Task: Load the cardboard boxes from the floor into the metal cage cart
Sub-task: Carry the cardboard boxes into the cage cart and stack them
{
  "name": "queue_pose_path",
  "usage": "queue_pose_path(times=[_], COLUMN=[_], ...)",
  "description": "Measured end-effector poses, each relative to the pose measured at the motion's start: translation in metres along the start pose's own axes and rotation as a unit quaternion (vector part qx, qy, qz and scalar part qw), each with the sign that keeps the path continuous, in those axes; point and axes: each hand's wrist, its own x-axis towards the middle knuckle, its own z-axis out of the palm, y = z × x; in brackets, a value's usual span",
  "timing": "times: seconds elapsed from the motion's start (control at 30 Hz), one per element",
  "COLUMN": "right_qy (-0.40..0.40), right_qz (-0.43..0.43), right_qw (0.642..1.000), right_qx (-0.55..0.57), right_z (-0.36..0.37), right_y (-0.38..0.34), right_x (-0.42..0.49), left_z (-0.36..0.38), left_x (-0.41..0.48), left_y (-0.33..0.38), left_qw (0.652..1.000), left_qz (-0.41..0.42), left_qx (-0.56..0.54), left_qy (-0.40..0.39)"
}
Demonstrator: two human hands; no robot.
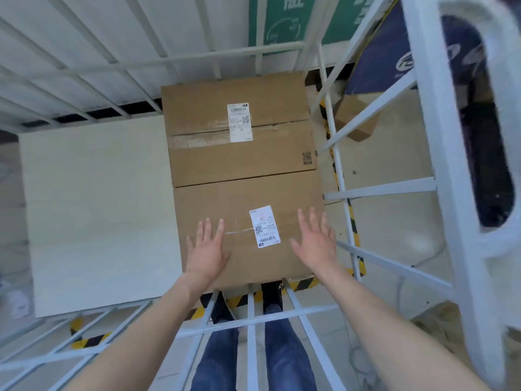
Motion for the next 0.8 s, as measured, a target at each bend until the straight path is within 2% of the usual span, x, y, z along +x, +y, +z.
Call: queue_pose_path(times=[0.2, 0.4, 0.6, 0.8], right_qy=[0.02, 0.078, 0.203, 0.28], right_qz=[-0.031, -0.03, 0.043, 0.136], right_qw=[0.999, 0.995, 0.971, 0.927], right_qx=[-0.003, 0.048, 0.122, 0.211], right_z=[-0.091, -0.142, -0.163, -0.157], right_y=[-0.034, -0.06, -0.063, -0.033], right_x=[-0.104, -0.224, -0.315, -0.388], left_z=[-0.112, -0.178, -0.205, -0.215], left_x=[-0.086, -0.192, -0.272, -0.322], left_y=[0.046, 0.056, 0.058, 0.12], left_qw=[0.996, 0.982, 0.967, 0.942], left_qz=[0.048, 0.097, 0.169, 0.296], left_qx=[-0.035, -0.083, -0.071, 0.008], left_qy=[0.069, 0.139, 0.176, 0.157])
